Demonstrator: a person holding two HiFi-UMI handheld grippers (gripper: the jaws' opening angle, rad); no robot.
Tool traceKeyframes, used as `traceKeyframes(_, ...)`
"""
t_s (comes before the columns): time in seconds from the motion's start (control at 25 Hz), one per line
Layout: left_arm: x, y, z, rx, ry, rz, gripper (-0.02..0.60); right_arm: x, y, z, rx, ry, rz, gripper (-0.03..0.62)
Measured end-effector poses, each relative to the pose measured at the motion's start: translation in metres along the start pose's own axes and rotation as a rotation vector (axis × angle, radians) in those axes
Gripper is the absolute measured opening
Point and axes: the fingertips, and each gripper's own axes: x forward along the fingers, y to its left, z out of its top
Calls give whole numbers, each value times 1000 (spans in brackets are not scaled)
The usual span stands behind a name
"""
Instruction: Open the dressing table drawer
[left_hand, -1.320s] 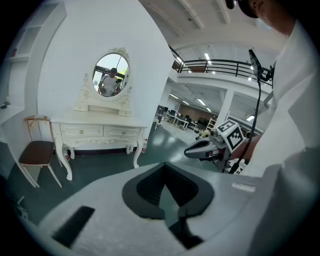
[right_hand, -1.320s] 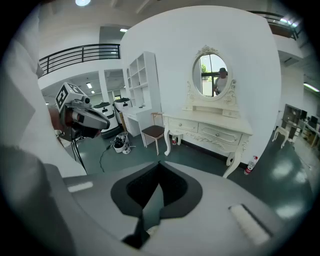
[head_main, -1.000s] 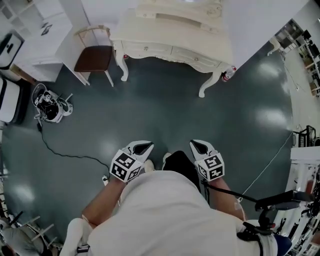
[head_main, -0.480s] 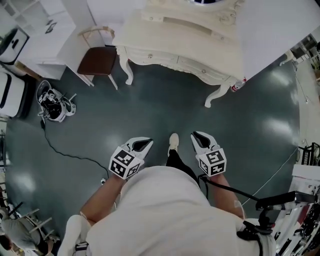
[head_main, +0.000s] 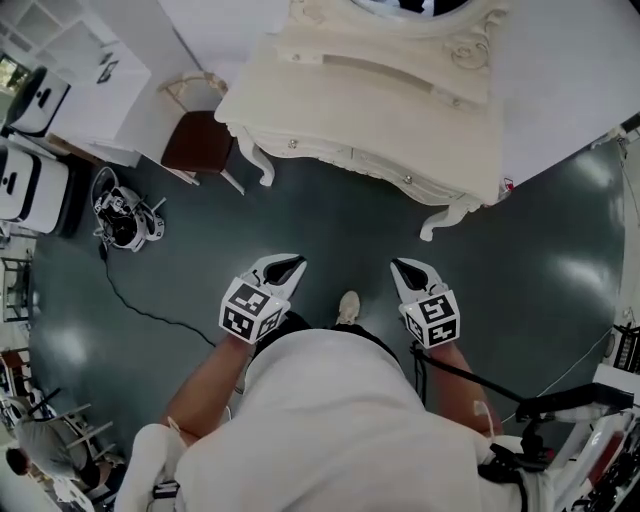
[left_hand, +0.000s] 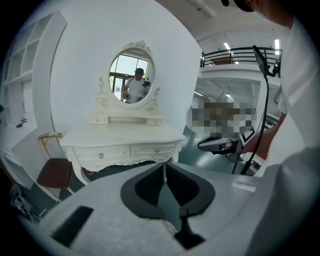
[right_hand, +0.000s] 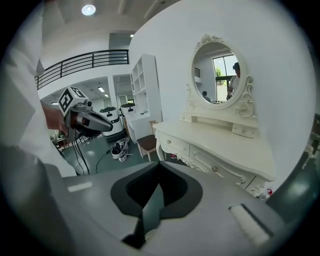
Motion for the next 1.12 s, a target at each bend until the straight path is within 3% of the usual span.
traceKeyframes(0.28, 55, 47, 48, -9, 10, 36, 21, 22, -57, 9, 55, 10, -8, 2)
traceKeyframes(0.52, 104, 118, 86, -21, -1, 37, 31, 47, -99, 29, 90, 11, -71, 2)
traceKeyframes(0.8, 173, 233, 144, -11, 9, 36, 45, 85, -164, 78, 182, 10, -201, 2)
traceKeyframes(1.12, 242, 393, 208, -36, 13, 124, 67, 143, -208, 127, 281, 21, -301, 2)
